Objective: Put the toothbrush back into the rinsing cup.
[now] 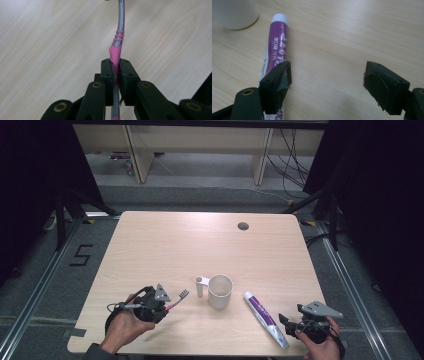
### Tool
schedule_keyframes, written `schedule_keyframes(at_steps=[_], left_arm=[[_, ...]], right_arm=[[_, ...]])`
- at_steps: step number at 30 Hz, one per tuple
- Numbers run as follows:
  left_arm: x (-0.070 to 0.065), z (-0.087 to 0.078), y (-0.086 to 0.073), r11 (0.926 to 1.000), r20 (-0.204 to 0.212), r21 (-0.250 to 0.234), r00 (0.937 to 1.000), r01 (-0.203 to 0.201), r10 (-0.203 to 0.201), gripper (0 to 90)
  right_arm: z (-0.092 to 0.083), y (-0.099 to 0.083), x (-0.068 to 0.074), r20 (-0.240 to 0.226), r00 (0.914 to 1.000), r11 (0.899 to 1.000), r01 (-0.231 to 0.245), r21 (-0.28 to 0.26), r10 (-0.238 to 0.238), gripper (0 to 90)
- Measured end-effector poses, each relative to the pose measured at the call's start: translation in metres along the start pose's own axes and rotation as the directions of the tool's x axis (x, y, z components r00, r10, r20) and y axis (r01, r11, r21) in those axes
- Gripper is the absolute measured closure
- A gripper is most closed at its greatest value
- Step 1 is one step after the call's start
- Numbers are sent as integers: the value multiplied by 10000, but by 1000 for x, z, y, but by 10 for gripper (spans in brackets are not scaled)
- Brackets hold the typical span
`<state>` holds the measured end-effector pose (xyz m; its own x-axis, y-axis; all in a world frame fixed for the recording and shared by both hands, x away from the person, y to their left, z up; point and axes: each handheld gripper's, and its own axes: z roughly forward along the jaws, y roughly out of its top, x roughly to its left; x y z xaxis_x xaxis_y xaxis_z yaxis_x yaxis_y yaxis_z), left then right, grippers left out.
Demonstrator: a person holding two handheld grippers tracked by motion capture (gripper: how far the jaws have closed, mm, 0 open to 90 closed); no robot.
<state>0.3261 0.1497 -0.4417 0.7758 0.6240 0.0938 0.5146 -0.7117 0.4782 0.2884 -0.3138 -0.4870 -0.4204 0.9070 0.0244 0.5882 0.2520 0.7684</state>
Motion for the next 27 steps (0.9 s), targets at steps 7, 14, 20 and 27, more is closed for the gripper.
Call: schedule_keyframes(at_steps=[7, 14, 20, 27], left_arm=[[10, -8, -4, 9631, -115, -2624, 9978, 604, -658, 822], [15, -8, -2, 8575, 307, -4857, 9837, 1697, -1773, 822], [18, -4, 2, 7661, 409, -6032, 9678, 2221, -2484, 821], [17, 0, 13, 6749, 731, -6959, 9591, 2453, -2733, 821]], right_arm=[[1, 0, 0, -82, 9999, 9999, -91, -61, 90, 232], [1, 0, -1, -15, 10000, 9999, 90, -90, -90, 232], [0, 0, 2, -8, 9994, 9994, -338, 123, 338, 232], [2, -1, -1, -38, 10000, 10000, 1, -17, -2, 231]])
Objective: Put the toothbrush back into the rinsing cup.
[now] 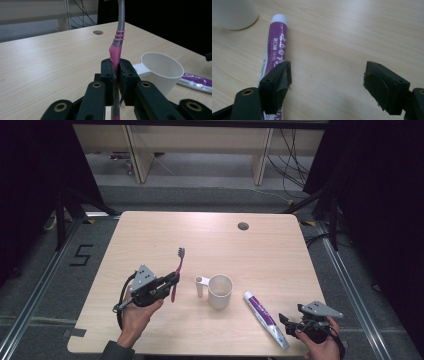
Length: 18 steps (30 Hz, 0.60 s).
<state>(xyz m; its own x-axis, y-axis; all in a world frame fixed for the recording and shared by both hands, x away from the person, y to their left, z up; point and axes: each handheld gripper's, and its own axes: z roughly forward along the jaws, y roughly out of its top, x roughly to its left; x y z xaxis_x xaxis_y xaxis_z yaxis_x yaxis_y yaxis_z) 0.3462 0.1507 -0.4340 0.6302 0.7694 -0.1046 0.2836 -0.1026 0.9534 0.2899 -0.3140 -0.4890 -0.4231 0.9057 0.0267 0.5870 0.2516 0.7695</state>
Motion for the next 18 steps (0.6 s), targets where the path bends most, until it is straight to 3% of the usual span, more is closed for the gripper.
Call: schedule_keyframes(at_steps=[2, 4, 5, 7, 10, 17, 18], left_arm=[[-1, 3, 1, 9997, 125, -194, 9998, 178, -176, 821], [-1, 5, 2, 9990, 70, -401, 9998, 179, -176, 821], [-2, 7, 3, 9979, 209, -591, 9995, 248, -236, 821], [-2, 8, 5, 9967, -9, -801, 9999, 116, -117, 821], [-2, 11, 8, 9928, -126, -1198, 9999, -71, 56, 821], [-6, 19, 14, 9857, 25, -1675, 9998, 182, -181, 821], [-6, 20, 15, 9842, -20, -1770, 10000, 56, -61, 821]], right_arm=[[-1, 0, 0, -23, 10000, 9999, 9, 103, -9, 231], [-2, 0, 3, 44, 9994, 9993, -344, 139, 343, 231], [-1, 0, 1, -4, 9999, 9999, -151, -71, 151, 231], [-2, 0, 3, -4, 9995, 9994, -317, 158, 317, 231], [-1, 1, 0, 65, 9999, 9999, 134, -86, -133, 231], [-1, 0, -1, 83, 9999, 10000, 93, 15, -93, 231], [-1, 0, 0, 1, 10000, 10000, 25, -37, -25, 232]])
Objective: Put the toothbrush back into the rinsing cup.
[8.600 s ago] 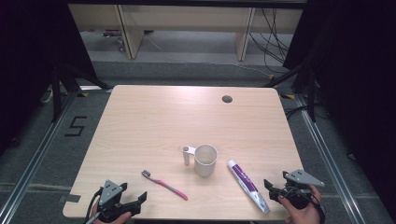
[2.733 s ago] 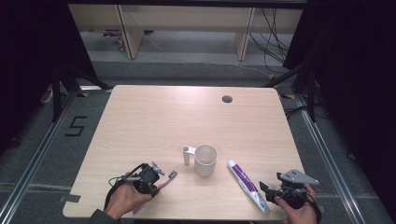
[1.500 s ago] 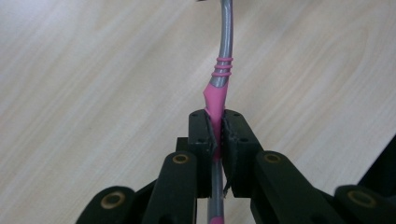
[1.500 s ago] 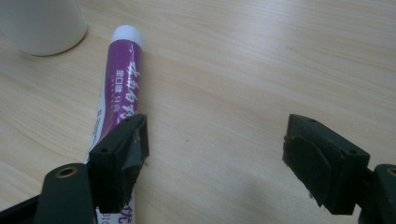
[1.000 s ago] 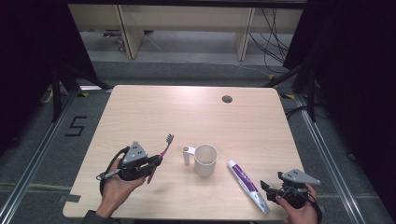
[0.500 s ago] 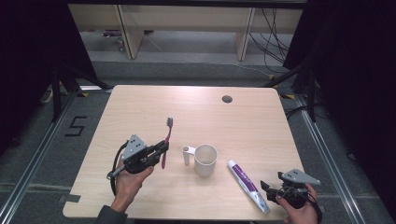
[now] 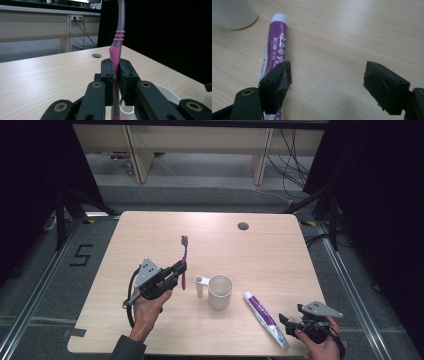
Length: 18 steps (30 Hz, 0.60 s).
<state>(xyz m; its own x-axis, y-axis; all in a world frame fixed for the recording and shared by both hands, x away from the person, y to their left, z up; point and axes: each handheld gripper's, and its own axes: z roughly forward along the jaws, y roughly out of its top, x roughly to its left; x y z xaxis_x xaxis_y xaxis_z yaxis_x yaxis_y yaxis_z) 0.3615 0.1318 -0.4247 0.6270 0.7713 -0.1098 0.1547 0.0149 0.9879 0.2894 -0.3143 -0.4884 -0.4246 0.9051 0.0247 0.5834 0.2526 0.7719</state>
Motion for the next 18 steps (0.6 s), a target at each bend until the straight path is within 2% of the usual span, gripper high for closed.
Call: schedule_keyframes(at_steps=[4, 5, 6, 7, 8, 9, 10, 18], left_arm=[[-4, 5, 3, 9998, 67, -214, 10000, 48, -46, 821], [-4, 6, 4, 9996, 90, -267, 10000, -29, 32, 821], [-5, 8, 5, 9994, 82, -338, 9999, -62, 65, 821], [-6, 9, 5, 9994, 205, -336, 9998, 71, -65, 821], [-7, 11, 5, 9989, 311, -460, 9995, 120, -105, 821], [-8, 12, 6, 9984, 380, -563, 9993, -26, 48, 821], [-11, 15, 7, 9990, 354, -424, 9993, -116, 131, 821], [-12, 27, 10, 9974, 496, -723, 9988, 39, -3, 821]], right_arm=[[0, 0, -1, 50, 9999, 10000, 94, 24, -94, 231], [0, 0, 2, -29, 9996, 9995, -282, 118, 282, 231], [-1, 0, 3, -31, 9993, 9992, -361, 166, 362, 231], [-1, 0, 3, -31, 9993, 9992, -361, 166, 362, 231], [0, 0, -1, 62, 9999, 10000, 79, 40, -79, 231], [0, 0, -1, 61, 10000, 10000, 71, 37, -71, 231], [0, 0, 0, 74, 10000, 10000, 44, -50, -44, 231], [1, 0, -1, 50, 10000, 10000, 18, -2, -18, 231]])
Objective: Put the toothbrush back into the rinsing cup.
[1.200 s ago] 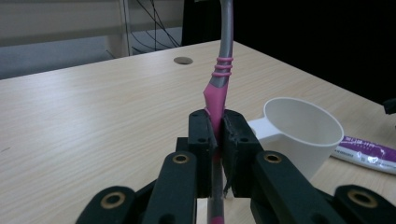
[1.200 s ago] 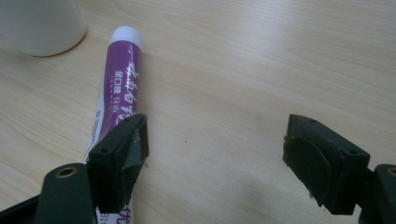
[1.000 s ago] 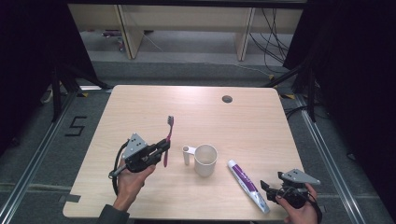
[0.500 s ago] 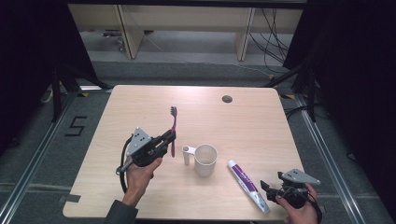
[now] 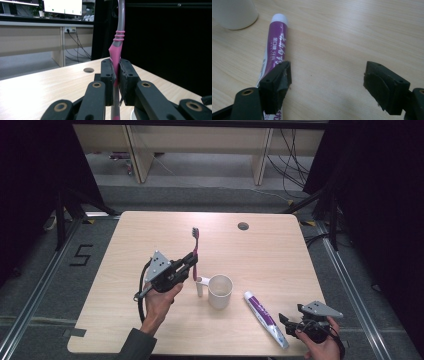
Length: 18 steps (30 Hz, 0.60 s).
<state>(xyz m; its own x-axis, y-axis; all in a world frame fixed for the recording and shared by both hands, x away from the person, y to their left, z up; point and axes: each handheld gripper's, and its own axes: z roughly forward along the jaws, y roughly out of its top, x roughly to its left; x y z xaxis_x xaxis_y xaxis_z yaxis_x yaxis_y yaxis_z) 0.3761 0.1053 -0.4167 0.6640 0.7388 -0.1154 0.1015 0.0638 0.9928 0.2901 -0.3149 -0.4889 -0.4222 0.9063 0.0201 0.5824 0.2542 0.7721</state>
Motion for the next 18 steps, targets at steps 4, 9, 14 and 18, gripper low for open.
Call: schedule_keyframes(at_steps=[4, 9, 14, 18], left_arm=[[-2, 5, -1, 10000, 5, 55, 10000, -64, 64, 821], [-1, 10, -8, 9999, 18, 102, 10000, -4, 4, 821], [0, 12, -17, 9996, 42, 202, 9998, -183, 182, 820], [-1, 12, -24, 9995, 76, 233, 9998, -193, 191, 820]], right_arm=[[0, 0, -1, -16, 10000, 10000, 52, -22, -52, 231], [0, 0, -2, -23, 10000, 10000, 86, -34, -86, 231], [0, 0, -1, -21, 10000, 10000, 64, -24, -64, 231], [0, 0, 0, -66, 9999, 10000, -86, 25, 87, 231]])
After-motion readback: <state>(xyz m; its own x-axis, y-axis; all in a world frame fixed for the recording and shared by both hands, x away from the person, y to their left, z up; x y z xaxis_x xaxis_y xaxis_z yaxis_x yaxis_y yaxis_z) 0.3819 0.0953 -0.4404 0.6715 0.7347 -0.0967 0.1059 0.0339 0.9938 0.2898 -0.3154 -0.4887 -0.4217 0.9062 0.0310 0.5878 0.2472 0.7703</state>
